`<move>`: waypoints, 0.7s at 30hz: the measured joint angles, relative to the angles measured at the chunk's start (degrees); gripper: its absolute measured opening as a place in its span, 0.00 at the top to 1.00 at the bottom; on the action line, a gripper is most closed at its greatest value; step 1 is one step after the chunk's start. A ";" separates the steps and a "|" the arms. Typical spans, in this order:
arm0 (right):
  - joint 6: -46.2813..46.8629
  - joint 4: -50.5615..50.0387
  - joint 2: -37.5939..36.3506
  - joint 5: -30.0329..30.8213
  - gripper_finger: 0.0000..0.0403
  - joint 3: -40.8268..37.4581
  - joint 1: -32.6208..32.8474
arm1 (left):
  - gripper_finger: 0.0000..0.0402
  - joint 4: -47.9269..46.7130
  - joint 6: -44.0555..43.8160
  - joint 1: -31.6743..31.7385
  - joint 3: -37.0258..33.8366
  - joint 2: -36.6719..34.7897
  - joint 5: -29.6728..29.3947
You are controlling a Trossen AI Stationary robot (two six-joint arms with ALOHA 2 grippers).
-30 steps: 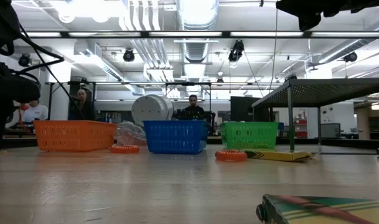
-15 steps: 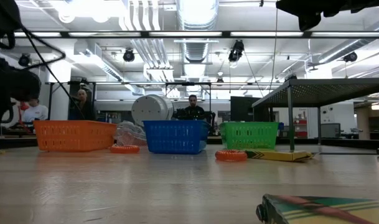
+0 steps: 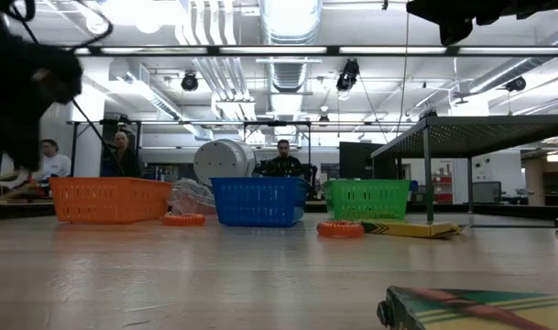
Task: Pick & Place Office Desk Supplies
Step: Put the yellow rubber band into the green bin
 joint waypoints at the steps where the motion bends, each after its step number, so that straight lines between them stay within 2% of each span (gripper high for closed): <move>1: 0.09 0.01 0.00 -0.01 0.71 0.00 -0.01 | 0.99 -0.06 1.10 0.00 0.90 0.00 -1.60; 8: 0.09 0.02 0.00 -0.02 0.73 0.00 -0.02 | 0.99 0.14 9.35 0.00 6.84 0.00 -10.13; 12: 0.09 0.00 0.00 -0.02 0.74 0.00 -0.02 | 0.99 3.17 17.14 0.00 8.90 0.00 -15.80; 21: 0.09 0.00 0.02 0.00 0.72 0.00 0.00 | 0.99 19.55 48.02 0.04 10.33 0.00 -29.16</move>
